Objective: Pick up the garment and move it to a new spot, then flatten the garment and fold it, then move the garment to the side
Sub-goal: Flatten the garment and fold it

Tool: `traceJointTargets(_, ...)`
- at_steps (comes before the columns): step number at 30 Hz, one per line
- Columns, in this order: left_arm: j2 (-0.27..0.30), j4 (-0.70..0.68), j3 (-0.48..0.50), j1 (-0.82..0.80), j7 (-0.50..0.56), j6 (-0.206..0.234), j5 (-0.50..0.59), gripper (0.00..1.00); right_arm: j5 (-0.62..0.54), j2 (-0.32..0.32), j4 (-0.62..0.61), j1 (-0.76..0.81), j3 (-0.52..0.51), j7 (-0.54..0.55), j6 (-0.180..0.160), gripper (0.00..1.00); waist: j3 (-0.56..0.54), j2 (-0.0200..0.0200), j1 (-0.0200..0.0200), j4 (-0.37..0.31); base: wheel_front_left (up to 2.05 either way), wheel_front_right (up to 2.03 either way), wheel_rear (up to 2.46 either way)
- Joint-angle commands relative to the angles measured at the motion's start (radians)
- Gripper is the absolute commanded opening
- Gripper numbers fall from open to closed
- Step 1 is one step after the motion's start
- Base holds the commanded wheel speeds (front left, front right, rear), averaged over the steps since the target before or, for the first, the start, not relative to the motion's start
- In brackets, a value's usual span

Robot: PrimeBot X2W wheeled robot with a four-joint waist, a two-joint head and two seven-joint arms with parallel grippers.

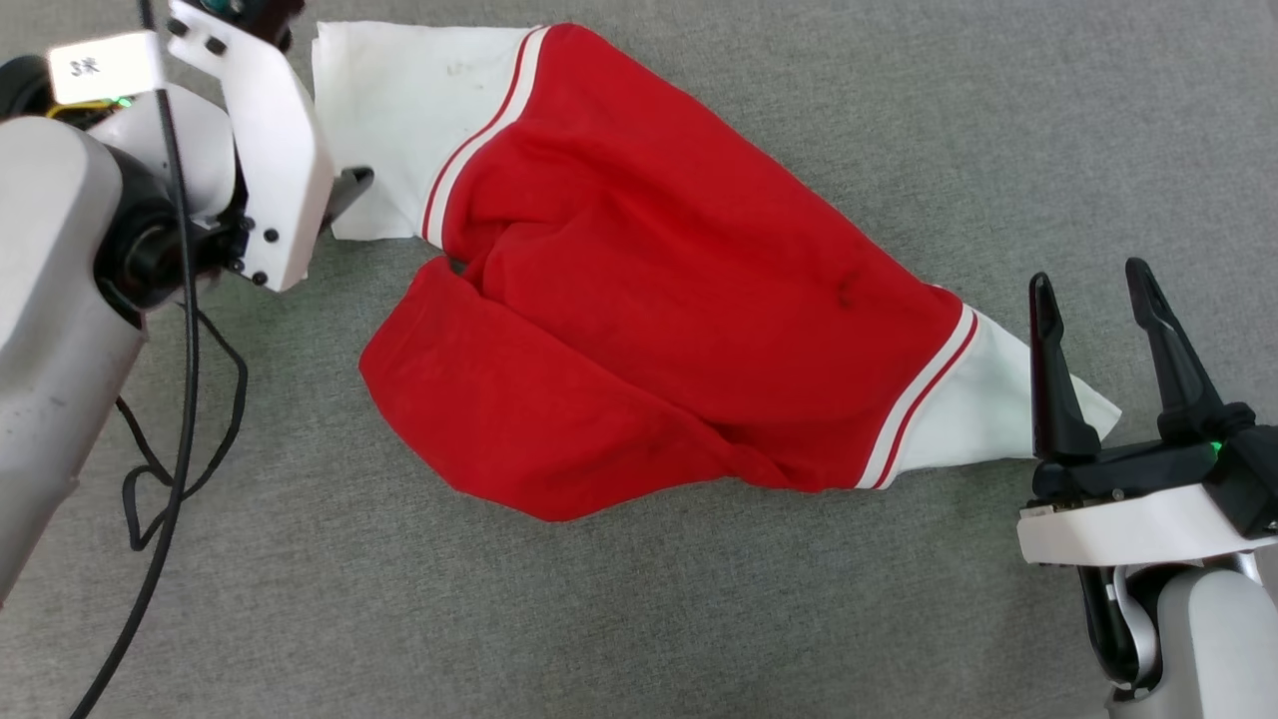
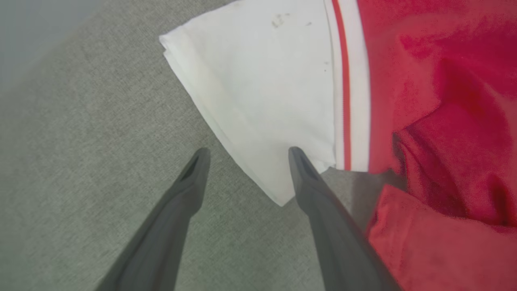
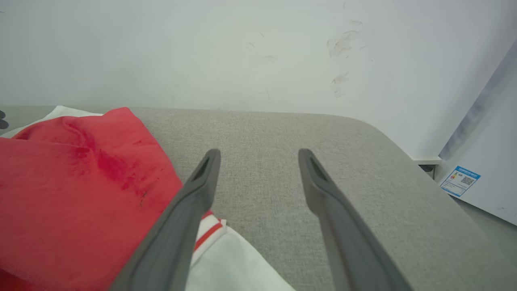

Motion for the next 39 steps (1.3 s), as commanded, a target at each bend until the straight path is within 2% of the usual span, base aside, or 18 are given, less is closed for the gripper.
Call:
traceJointTargets(1,0.005,0.007,-0.015,-0.015,0.005,0.0,0.003,1.0,-0.006,0.006,-0.005,-0.018,-0.001,-0.005,-0.001,1.0,0.007,0.0,-0.0002,-0.002,0.0,0.0,0.0)
traceJointTargets(12,0.021,0.095,-0.208,0.007,0.071,0.0,-0.043,1.0,-0.016,0.012,-0.011,-0.04,0.012,-0.005,-0.001,1.0,0.042,0.0,-0.0002,-0.017,0.0,0.0,0.0)
traceJointTargets(13,0.023,0.095,-0.225,0.01,0.076,-0.001,-0.056,0.06,-0.016,0.012,-0.011,-0.04,0.011,-0.005,-0.001,1.0,0.042,0.0,-0.0002,-0.018,0.0,0.0,0.0)
traceJointTargets(14,0.025,0.093,-0.237,0.012,0.076,-0.001,-0.067,0.0,-0.017,0.013,-0.01,-0.041,0.011,-0.005,-0.001,1.0,0.042,0.0,-0.0002,-0.019,0.0,0.0,0.0)
traceJointTargets(19,0.032,0.095,-0.258,-0.013,0.016,0.001,-0.1,0.0,-0.024,0.014,-0.006,-0.036,0.006,-0.005,-0.001,1.0,0.024,0.0,-0.0002,-0.007,0.0,0.0,0.0)
traceJointTargets(25,0.018,0.03,-0.258,-0.031,-0.15,0.001,-0.142,0.0,-0.035,0.011,0.005,0.0,-0.01,-0.005,-0.001,1.0,-0.048,0.0,-0.0002,0.052,0.0,0.0,0.0)
traceJointTargets(34,0.111,-0.094,-0.273,0.099,-0.343,0.001,-0.177,0.0,-0.042,-0.018,0.021,0.052,-0.016,-0.005,-0.001,1.0,-0.166,0.0,-0.0002,0.159,0.0,0.0,0.0)
traceJointTargets(39,0.172,-0.145,-0.274,0.222,-0.415,0.032,-0.195,0.0,-0.043,-0.029,0.032,0.075,-0.019,-0.005,-0.001,1.0,-0.213,0.0,-0.0002,0.208,0.0,0.0,0.0)
